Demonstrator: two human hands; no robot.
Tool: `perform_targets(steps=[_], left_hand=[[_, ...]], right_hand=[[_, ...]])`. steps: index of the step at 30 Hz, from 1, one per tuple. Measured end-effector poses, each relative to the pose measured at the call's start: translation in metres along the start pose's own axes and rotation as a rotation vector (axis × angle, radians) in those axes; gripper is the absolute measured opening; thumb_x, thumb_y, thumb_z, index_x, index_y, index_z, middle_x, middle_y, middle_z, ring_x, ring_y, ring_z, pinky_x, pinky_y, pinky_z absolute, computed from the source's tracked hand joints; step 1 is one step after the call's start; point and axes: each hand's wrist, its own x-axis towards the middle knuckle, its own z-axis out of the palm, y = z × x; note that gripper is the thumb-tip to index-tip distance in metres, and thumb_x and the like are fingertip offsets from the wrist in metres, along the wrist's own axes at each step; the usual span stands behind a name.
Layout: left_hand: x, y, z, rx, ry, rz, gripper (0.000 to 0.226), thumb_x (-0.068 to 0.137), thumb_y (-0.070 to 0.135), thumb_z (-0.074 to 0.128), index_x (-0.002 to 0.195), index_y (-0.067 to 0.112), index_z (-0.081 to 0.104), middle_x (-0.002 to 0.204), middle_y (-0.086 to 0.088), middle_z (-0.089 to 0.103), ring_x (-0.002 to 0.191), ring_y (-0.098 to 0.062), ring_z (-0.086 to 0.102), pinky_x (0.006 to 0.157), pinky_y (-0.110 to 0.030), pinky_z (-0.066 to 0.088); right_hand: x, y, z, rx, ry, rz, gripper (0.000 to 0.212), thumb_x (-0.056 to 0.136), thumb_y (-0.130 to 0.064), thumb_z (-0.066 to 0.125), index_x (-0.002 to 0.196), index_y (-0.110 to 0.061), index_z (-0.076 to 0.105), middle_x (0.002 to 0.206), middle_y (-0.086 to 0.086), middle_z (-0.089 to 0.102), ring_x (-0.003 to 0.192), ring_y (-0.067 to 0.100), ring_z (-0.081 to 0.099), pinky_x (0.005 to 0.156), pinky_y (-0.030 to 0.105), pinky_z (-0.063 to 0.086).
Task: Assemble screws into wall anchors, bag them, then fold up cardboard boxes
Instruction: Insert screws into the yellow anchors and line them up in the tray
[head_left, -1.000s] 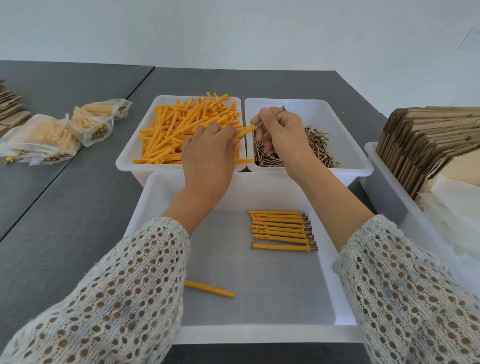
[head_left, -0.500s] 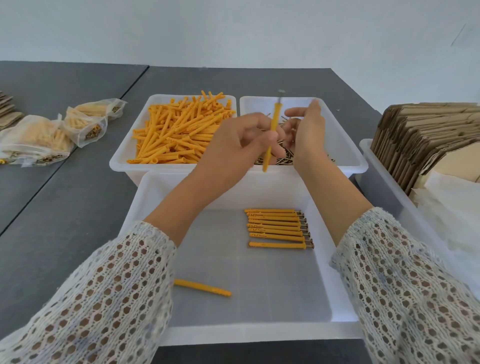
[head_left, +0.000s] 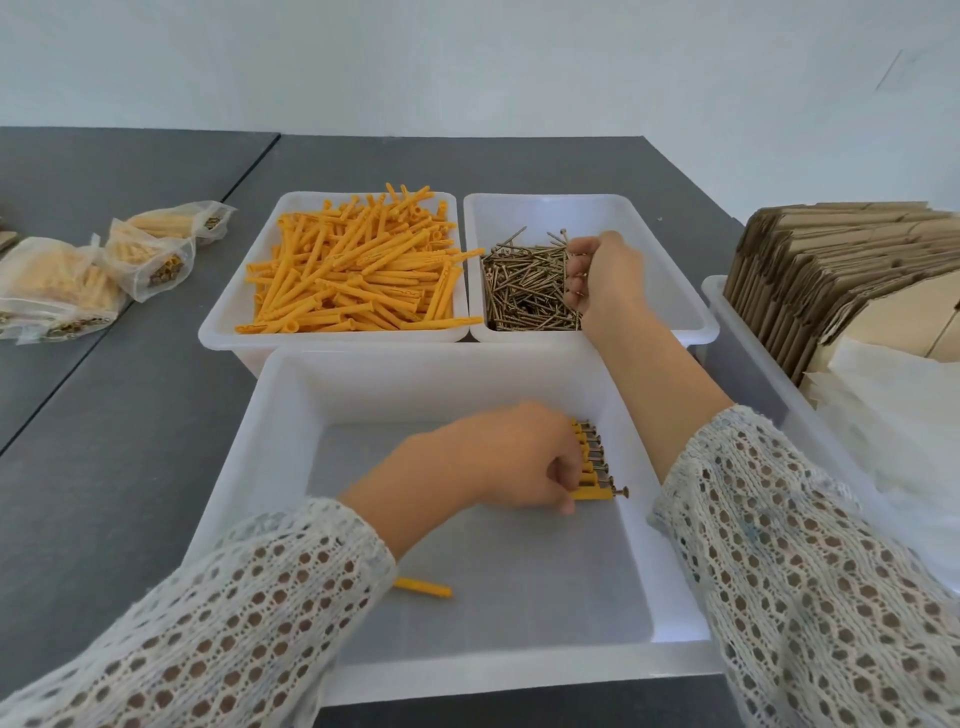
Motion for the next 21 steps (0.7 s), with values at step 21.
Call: perform_targets(steps=[21], left_hand=[[0.007,0.004,0.016,0.274,0.107,-0.019,0.019,0.092,0.038,0.065,0.091,0.021,0.057,0.085,0.007,0.052,0.078,-0.018,0.050,0.065,-0.030,0.041]], right_hand=[[0.005,0.006,0.004,-0.216,-0.004,-0.100,0.032,0.092,-0.004,0.031,0.082,-0.010,0.061,0.056,0.000,0.050,0.044,0.011,0.038,0.042,0.021,0.035]])
